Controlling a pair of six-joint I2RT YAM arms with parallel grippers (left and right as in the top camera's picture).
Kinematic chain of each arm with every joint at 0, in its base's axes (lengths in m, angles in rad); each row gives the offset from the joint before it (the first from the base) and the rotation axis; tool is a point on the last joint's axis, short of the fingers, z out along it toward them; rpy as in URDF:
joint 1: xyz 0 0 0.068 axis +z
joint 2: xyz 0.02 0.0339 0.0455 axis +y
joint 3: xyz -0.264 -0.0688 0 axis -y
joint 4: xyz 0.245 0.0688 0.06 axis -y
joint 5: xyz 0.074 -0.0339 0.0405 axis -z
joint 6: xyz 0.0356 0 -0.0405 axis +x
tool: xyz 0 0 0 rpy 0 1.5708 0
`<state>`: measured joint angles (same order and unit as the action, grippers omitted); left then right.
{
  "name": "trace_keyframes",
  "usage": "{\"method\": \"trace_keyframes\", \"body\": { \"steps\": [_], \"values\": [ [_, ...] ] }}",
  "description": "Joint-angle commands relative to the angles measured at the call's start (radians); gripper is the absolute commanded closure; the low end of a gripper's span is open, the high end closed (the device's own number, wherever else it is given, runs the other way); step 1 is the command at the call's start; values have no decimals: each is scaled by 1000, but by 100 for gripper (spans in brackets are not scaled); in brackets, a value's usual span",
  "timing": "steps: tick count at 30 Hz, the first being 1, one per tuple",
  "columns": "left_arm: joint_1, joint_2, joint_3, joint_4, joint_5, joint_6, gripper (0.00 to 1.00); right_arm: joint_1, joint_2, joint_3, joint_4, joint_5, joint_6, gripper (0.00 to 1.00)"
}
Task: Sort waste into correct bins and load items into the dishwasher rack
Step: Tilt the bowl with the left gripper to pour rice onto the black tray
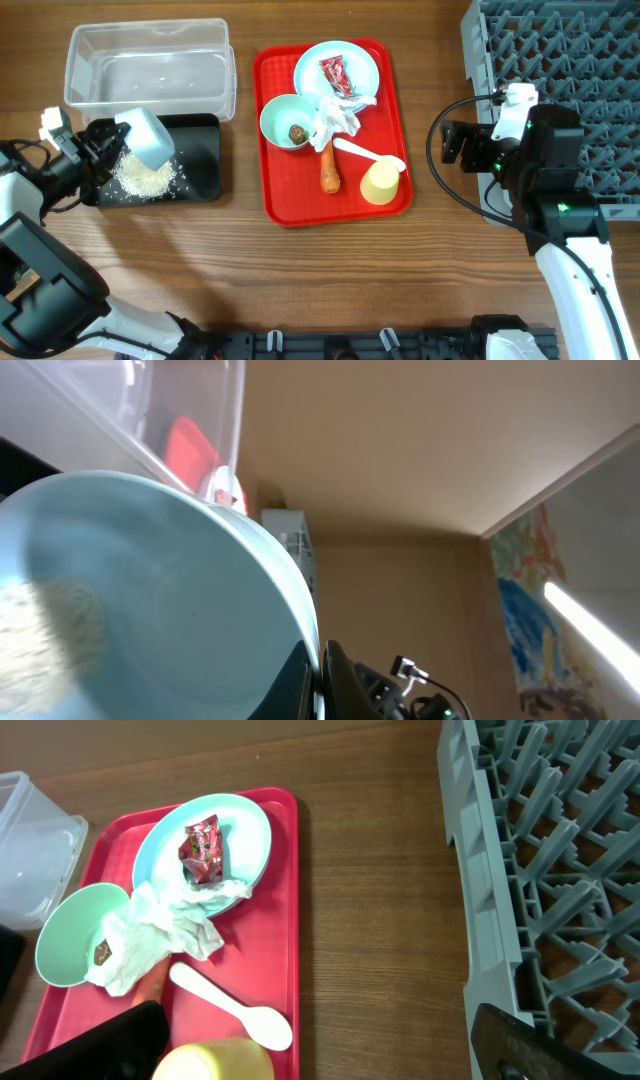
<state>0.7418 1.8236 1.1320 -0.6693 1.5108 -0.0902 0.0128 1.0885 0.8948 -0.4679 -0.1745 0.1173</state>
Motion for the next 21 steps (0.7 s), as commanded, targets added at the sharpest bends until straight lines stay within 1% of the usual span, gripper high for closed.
{"method": "trace_keyframes", "body": {
  "steps": [1,13,17,21],
  "values": [
    [8,11,-6,0,66,-20,96,7,7,27,0,18,-13,0],
    [8,11,-6,-3,66,-31,96,7,7,27,1,18,-13,0],
    [8,11,-6,-47,66,-49,96,7,7,27,1,18,-13,0],
    [8,11,-6,-43,66,-49,96,7,7,27,2,18,-13,0]
  ]
}}
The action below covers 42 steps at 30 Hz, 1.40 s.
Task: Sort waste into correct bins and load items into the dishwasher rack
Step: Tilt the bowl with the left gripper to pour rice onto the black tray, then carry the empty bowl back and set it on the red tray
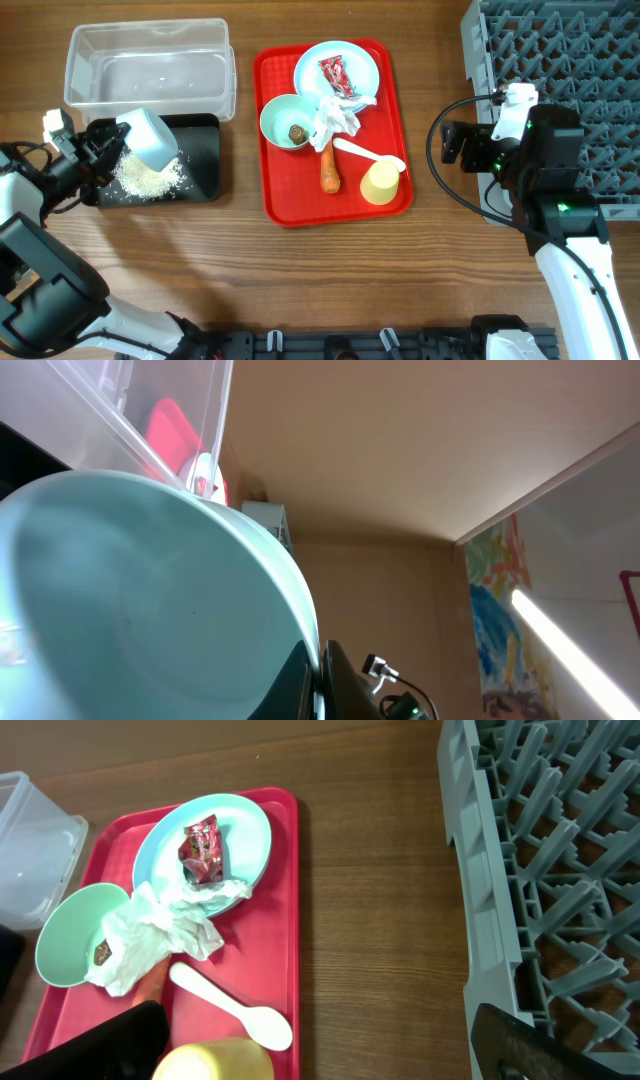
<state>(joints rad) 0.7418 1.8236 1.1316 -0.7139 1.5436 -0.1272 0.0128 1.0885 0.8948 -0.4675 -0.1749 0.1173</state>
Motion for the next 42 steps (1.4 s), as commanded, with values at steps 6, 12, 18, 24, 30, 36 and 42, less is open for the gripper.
{"method": "trace_keyframes", "body": {
  "steps": [6,12,18,24,30,36,42],
  "values": [
    [8,11,-6,-1,33,-40,96,7,7,27,1,18,-13,0],
    [7,11,-6,-16,35,-40,96,7,7,27,2,18,-13,0],
    [4,7,-6,-19,-60,-12,96,7,7,27,2,18,-13,0],
    [2,7,-6,-19,-129,-7,96,7,7,27,2,18,-13,0],
    [-5,5,-6,6,-128,-7,96,7,7,27,2,18,-13,0],
    [-69,-65,-6,69,-133,-9,96,7,7,27,3,18,-13,0],
    [-175,-211,2,83,-353,-72,96,7,7,27,11,18,-12,0]
  ]
}}
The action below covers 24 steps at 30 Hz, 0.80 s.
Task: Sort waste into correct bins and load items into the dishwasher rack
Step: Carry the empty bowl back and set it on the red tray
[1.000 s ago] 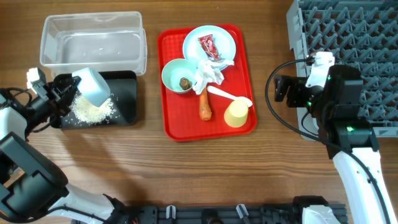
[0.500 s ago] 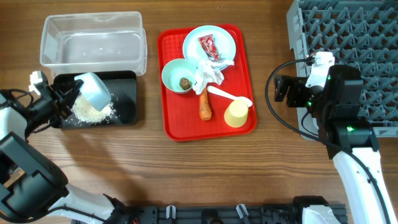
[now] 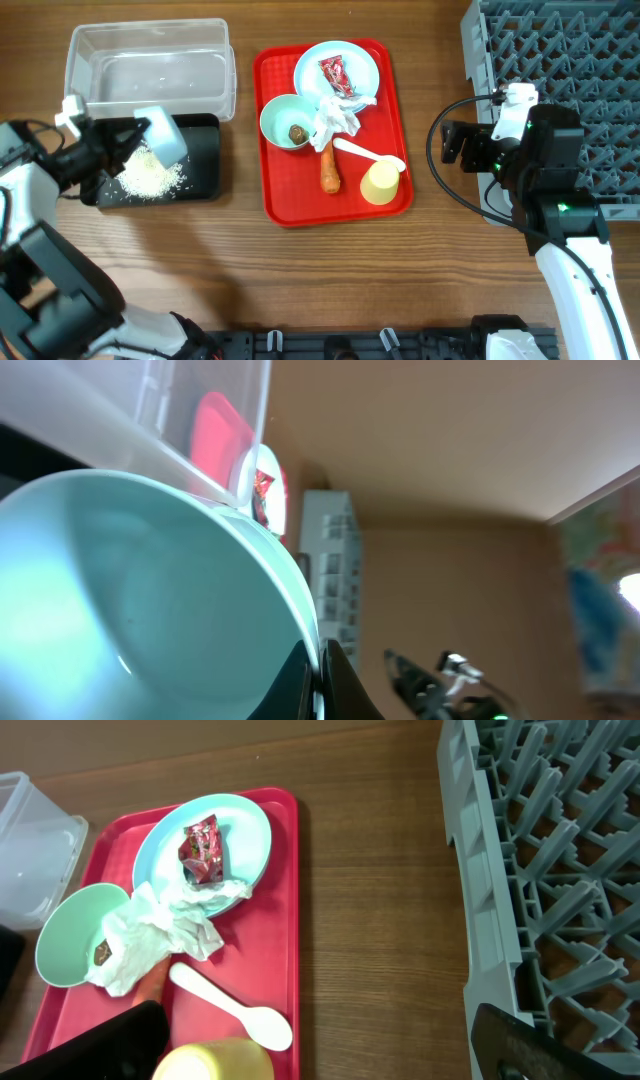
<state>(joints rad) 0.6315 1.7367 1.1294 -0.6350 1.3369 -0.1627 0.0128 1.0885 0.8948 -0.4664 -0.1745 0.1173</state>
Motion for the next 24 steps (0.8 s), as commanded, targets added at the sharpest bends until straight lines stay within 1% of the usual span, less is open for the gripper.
{"method": "trace_keyframes", "body": {
  "steps": [1,3,7,8,12,17,24],
  "values": [
    [-83,-145,4,4,-167,-37,96,7,7,27,10,18,-12,0],
    [-136,-200,4,4,-227,-37,96,7,7,27,10,18,-13,0],
    [-263,-305,4,10,-398,-47,96,7,7,27,12,18,-13,0],
    [-309,-334,4,17,-465,-66,96,7,7,27,12,18,-12,0],
    [-482,-401,4,42,-645,-82,96,7,8,27,13,18,-12,0],
    [-722,-414,4,91,-851,-82,96,7,7,27,12,18,-12,0],
    [-1062,-389,4,180,-1197,-81,96,7,7,27,9,18,-10,0]
  ]
}}
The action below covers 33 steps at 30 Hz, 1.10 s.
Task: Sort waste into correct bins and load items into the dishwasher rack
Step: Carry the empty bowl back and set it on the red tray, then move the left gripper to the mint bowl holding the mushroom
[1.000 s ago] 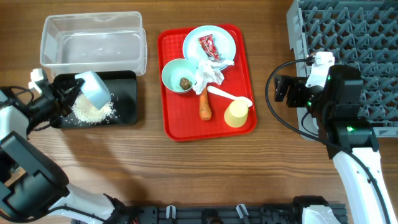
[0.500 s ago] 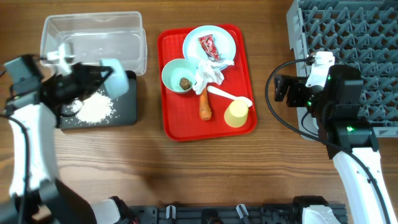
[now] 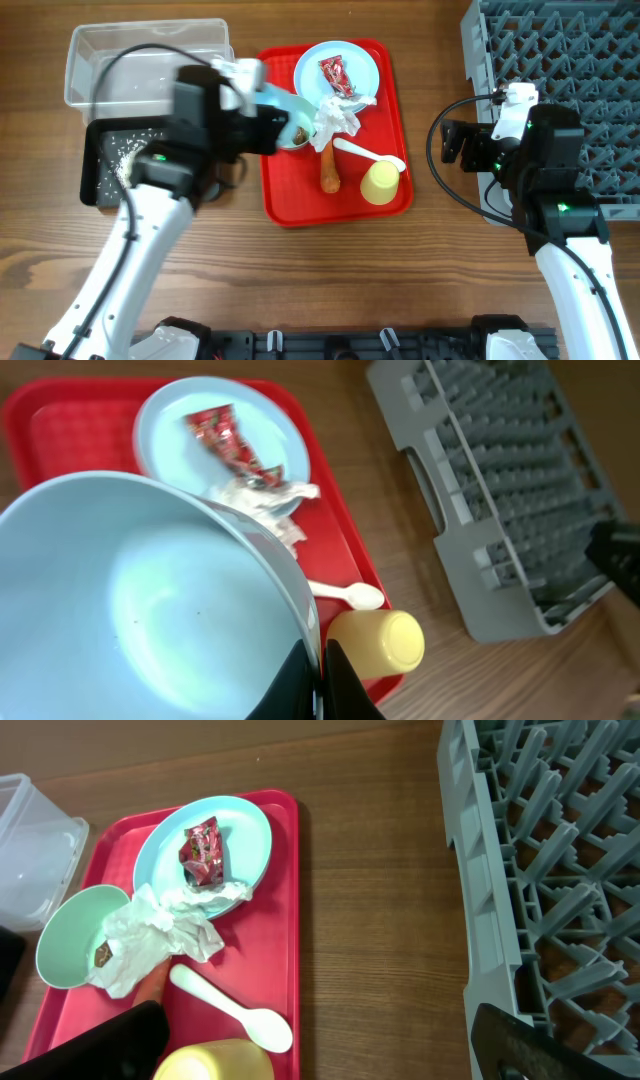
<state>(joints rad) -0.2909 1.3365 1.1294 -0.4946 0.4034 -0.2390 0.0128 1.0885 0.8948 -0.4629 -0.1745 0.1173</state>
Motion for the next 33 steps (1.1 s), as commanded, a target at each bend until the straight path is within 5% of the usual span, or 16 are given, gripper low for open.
{"method": "trace_keyframes", "body": {
  "steps": [1,17,33],
  "values": [
    [-178,23,4,51,-300,-5,96,7,8,27,5,18,-10,0],
    [-437,280,4,-151,-421,-5,96,7,7,27,-6,18,-10,0],
    [-452,394,3,-211,-491,-5,94,7,7,27,-18,18,-10,0]
  ]
}}
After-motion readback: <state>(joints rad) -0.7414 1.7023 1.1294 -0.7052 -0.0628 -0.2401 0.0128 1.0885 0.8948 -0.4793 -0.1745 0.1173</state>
